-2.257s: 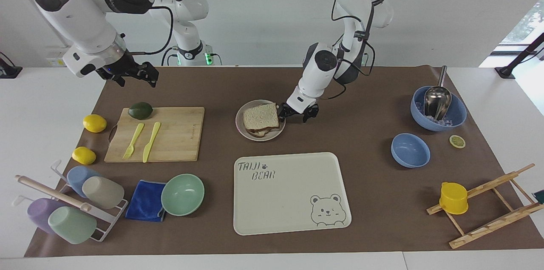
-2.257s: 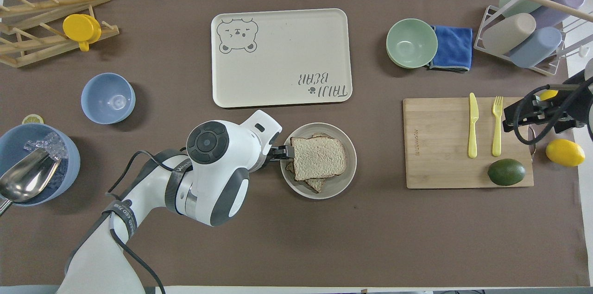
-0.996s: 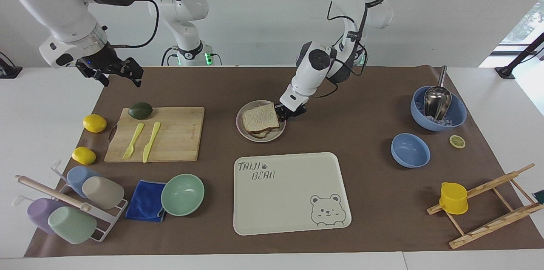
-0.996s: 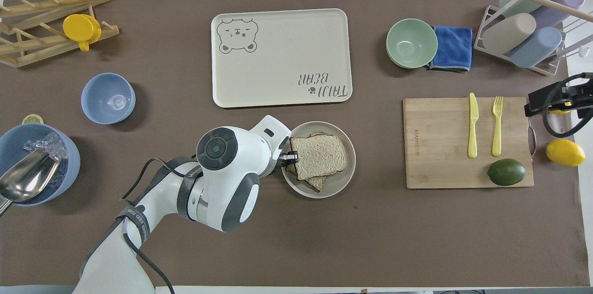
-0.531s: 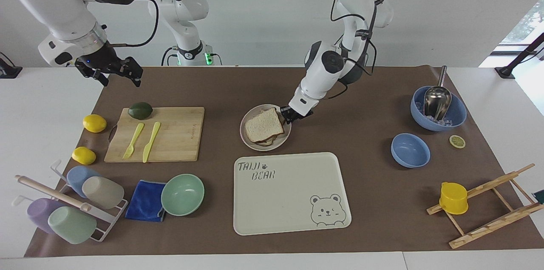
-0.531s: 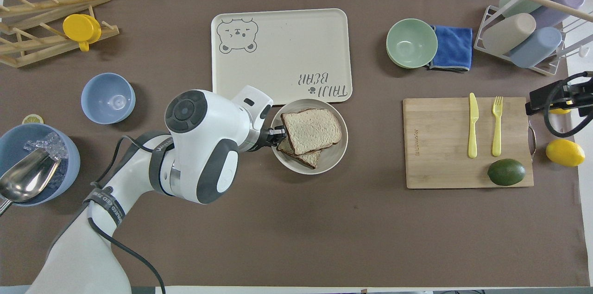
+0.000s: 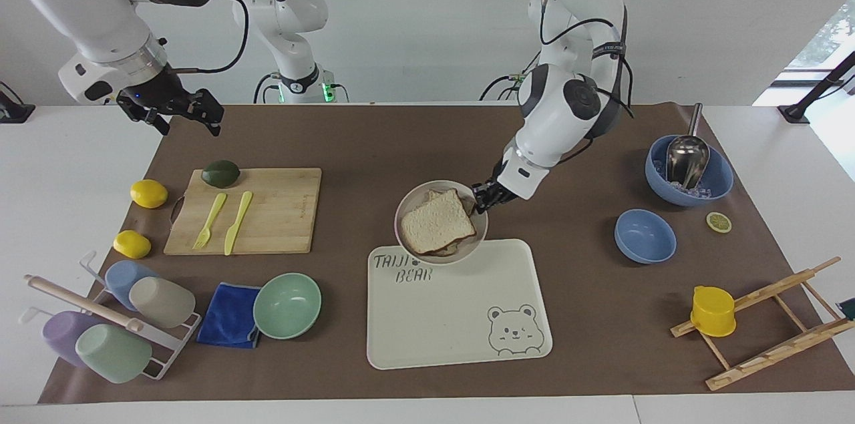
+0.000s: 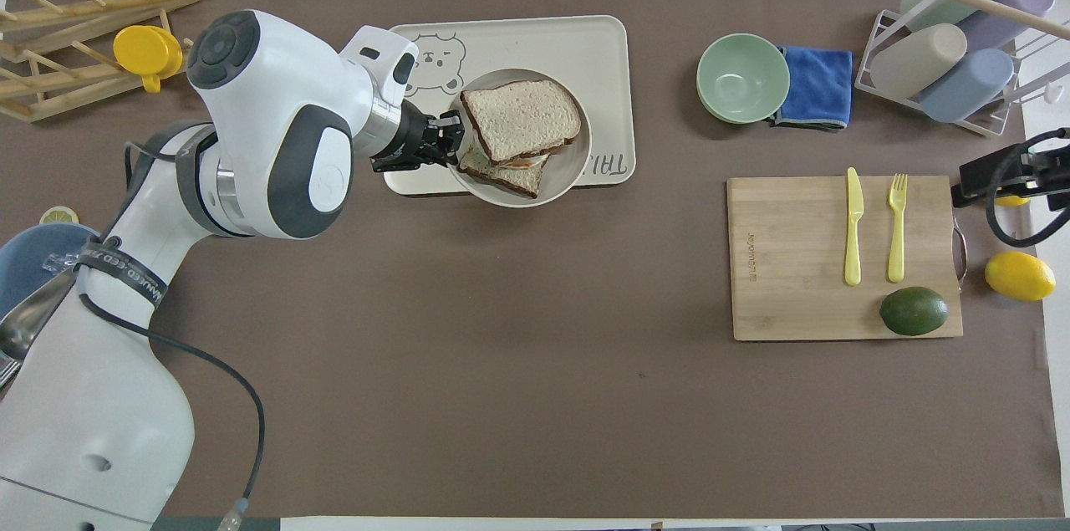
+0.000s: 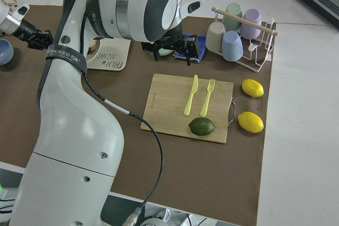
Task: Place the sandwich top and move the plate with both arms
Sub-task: 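Lift the plate with the left gripper and move it over the tray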
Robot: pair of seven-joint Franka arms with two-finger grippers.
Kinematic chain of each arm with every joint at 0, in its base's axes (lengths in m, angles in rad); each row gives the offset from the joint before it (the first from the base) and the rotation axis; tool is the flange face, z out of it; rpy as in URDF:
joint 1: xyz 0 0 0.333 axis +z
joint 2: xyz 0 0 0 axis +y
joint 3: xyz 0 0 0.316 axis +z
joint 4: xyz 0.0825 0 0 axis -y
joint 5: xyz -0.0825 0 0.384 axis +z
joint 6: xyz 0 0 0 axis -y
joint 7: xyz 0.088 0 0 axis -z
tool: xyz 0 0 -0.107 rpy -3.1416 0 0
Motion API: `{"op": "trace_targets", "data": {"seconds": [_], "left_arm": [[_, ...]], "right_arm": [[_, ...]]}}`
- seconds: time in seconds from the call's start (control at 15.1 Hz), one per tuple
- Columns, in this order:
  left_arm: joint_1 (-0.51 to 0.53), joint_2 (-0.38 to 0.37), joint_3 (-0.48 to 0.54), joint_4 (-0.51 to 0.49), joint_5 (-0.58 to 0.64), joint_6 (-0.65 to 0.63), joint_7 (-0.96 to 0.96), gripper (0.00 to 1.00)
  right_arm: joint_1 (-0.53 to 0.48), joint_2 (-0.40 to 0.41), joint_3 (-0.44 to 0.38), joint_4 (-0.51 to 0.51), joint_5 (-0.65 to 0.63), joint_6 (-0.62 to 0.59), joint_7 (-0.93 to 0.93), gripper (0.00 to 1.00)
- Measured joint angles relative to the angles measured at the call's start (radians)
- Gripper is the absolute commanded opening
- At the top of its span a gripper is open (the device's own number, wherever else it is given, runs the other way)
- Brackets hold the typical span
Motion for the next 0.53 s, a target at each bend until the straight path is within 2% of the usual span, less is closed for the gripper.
{"op": "trace_targets", "data": {"seconds": [0.27,0.53], "left_arm": [[0.033,0.138,0.001,0.109,-0.006,0.043,-0.021,0.00],[0.029,0.180,-0.002,0.120,-0.002,0.101,-0.031,0.00]], "right_arm": [[0.002,0.000,0.001,-0.001,0.000,-0.001,0.000,1.00],[0.002,0.000,0.001,-0.001,0.000,-0.001,0.000,1.00]]}}
